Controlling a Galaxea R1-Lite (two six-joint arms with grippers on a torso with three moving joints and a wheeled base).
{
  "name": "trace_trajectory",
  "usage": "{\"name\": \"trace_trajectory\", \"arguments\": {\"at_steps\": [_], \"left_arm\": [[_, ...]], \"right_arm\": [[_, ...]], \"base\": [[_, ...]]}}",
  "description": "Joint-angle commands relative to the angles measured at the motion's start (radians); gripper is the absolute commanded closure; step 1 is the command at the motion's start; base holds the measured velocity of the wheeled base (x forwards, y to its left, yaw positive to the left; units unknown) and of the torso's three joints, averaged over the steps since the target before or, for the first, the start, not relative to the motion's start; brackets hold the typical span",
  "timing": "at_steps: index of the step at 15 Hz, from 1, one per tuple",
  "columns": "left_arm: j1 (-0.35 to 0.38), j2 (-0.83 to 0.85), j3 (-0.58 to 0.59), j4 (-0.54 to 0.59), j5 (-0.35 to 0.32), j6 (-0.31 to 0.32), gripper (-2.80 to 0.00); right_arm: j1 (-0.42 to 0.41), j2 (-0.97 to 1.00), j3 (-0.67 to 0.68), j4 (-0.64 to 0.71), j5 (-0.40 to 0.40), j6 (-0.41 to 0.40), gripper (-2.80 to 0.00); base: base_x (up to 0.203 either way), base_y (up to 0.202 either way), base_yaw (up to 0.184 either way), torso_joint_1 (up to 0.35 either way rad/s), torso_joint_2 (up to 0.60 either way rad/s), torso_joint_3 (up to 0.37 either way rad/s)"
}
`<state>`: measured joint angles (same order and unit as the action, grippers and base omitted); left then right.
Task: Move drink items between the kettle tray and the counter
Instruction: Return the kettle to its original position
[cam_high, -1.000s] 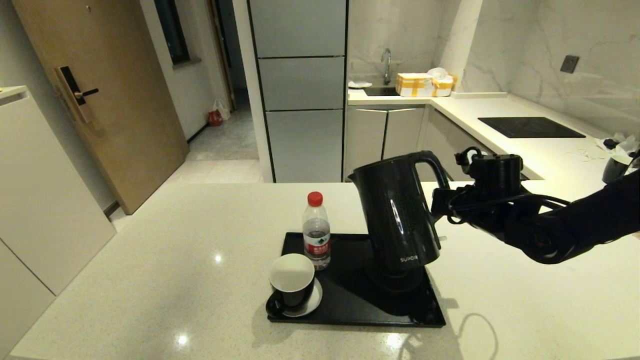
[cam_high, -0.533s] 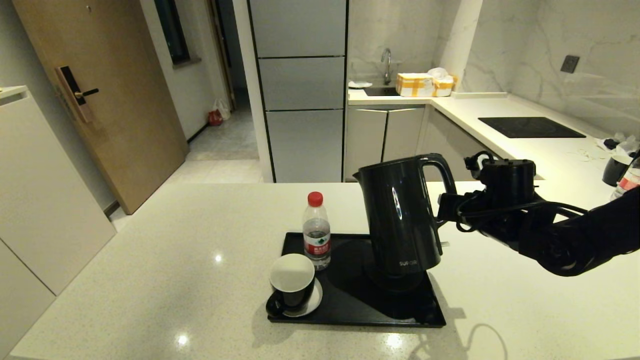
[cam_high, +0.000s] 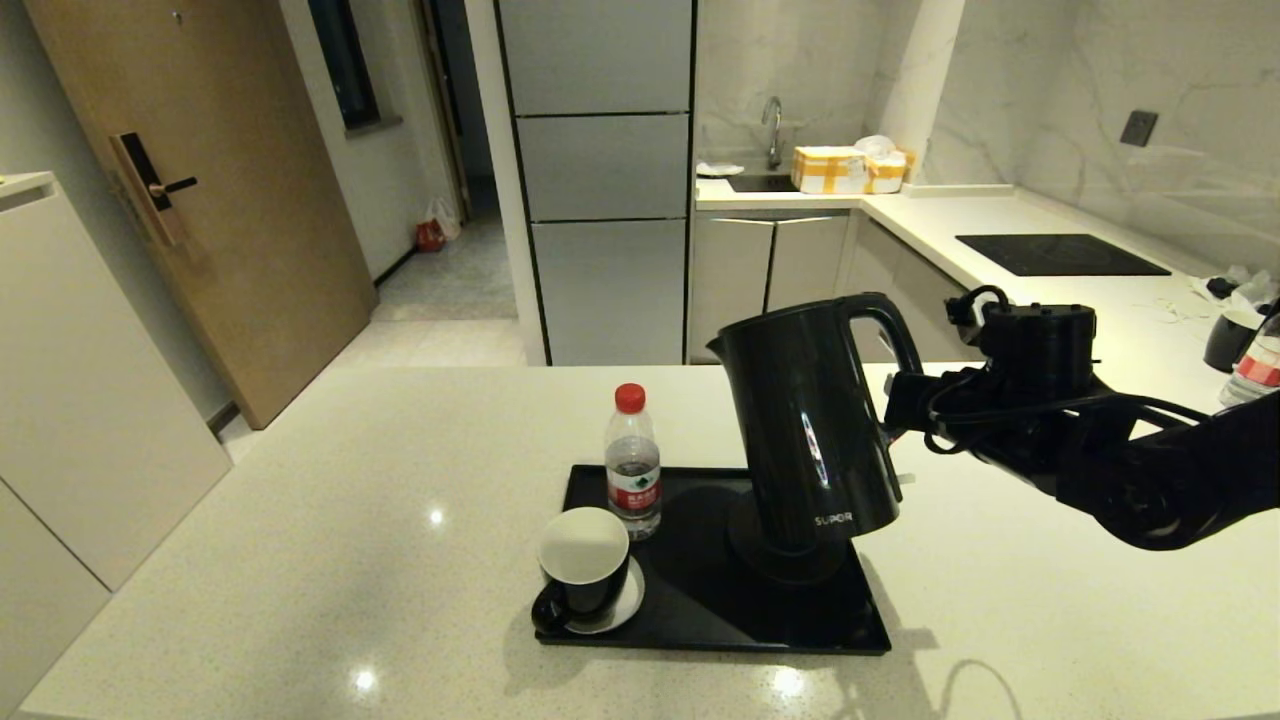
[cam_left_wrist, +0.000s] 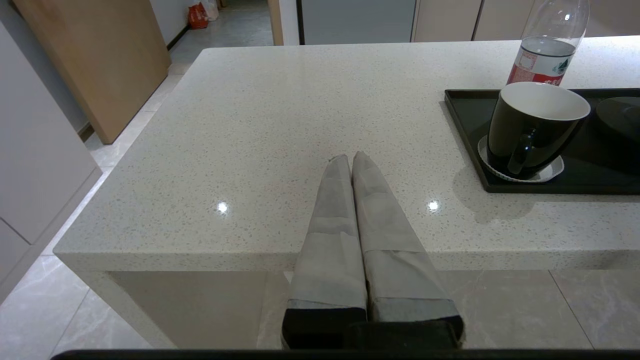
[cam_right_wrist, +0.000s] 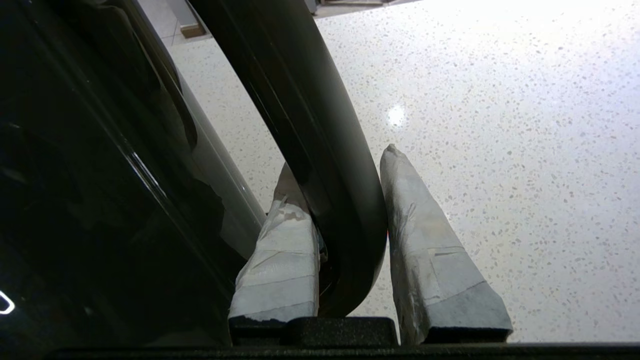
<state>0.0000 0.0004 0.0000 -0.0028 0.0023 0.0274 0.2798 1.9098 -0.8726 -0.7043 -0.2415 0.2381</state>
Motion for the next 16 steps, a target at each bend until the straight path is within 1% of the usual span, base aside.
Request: {"name": "trace_trajectory", "arguments": {"at_steps": [1,6,10,16], "left_arm": [[0.0,-0.002,0.0,0.0,0.001,0.001,0.0],[0.0,-0.002,0.001,0.0,0.001,0.0,0.0],[0.0,-0.002,0.0,0.0,0.001,0.0,0.0],[0.0,-0.002,0.0,0.0,0.001,0.0,0.0]], "right_arm": [[0.001,0.009,-0.006,-0.006,-0.001,0.001,0.0],[0.001,0.039,-0.022,-0.008,-0.003,0.001,0.0],[0.01,0.098,-0.077,-0.006,-0.005,0.003,0.0],[0.025,0.121,-0.138,0.002,-0.012,0.003,0.0]], "base": [[0.0,0.0,0.0,0.0,0.0,0.0],[0.0,0.0,0.0,0.0,0.0,0.0],[0.0,0.0,0.0,0.0,0.0,0.0],[0.0,0.0,0.0,0.0,0.0,0.0]]}}
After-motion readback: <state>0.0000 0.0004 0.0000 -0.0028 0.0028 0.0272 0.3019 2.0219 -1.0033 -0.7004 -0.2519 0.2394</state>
